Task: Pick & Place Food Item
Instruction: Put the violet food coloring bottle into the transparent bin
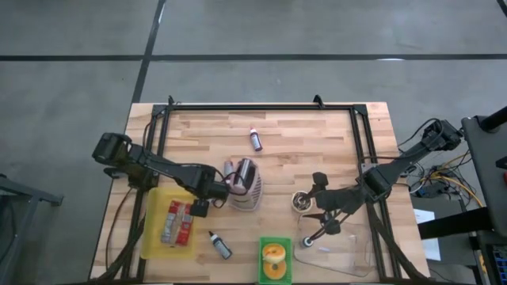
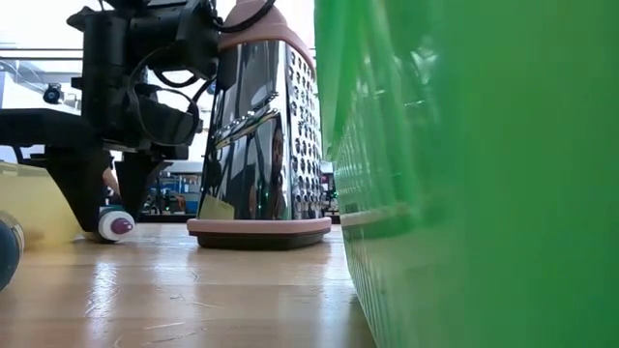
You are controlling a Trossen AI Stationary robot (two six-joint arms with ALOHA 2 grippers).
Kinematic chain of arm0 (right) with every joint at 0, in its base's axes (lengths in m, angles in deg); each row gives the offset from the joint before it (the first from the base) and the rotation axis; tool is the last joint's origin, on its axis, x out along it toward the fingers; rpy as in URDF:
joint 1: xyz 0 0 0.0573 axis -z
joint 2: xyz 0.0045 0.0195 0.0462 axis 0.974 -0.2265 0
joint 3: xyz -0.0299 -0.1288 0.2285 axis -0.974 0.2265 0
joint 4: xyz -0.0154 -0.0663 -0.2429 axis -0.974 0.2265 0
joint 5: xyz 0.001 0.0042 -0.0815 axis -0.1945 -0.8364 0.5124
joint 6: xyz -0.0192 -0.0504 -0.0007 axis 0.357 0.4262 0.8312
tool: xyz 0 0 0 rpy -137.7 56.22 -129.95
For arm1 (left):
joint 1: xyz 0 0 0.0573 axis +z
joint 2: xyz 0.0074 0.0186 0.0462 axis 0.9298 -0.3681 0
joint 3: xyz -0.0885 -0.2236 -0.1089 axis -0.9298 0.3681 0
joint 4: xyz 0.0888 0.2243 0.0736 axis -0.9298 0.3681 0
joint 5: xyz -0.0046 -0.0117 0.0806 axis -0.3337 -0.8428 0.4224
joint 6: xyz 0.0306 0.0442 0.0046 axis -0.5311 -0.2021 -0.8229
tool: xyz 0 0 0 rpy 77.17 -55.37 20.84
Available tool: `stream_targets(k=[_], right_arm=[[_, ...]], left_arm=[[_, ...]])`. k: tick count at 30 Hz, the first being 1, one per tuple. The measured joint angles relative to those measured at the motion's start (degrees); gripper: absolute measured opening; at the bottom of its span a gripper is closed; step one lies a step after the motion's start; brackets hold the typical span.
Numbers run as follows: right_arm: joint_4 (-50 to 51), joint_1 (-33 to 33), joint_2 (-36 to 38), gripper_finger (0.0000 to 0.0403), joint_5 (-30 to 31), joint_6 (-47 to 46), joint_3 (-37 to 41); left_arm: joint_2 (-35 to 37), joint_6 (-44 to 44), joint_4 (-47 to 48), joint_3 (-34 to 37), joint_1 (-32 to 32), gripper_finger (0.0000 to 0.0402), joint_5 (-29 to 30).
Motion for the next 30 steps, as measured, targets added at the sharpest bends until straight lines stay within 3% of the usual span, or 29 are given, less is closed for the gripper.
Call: stream_targets(k=[8,20,30], right_arm=[[0.00,0.00,0.00,0.0244,0.07,-0.42,0.00],[0.00,0.00,0.00,0.0244,0.17,-0.44,0.00],[-0.04,0.00,0.01,0.0244,0.15,-0.45,0.00]], left_arm=[[0.15,-0.51,-3.71,2.73,-0.02,0.0247,-2.81],[0.00,-1.25,-2.78,1.42,-0.09,0.0134,-1.96],[2.41,-0.64,2.20,-0.24,-0.39,0.0134,4.04]])
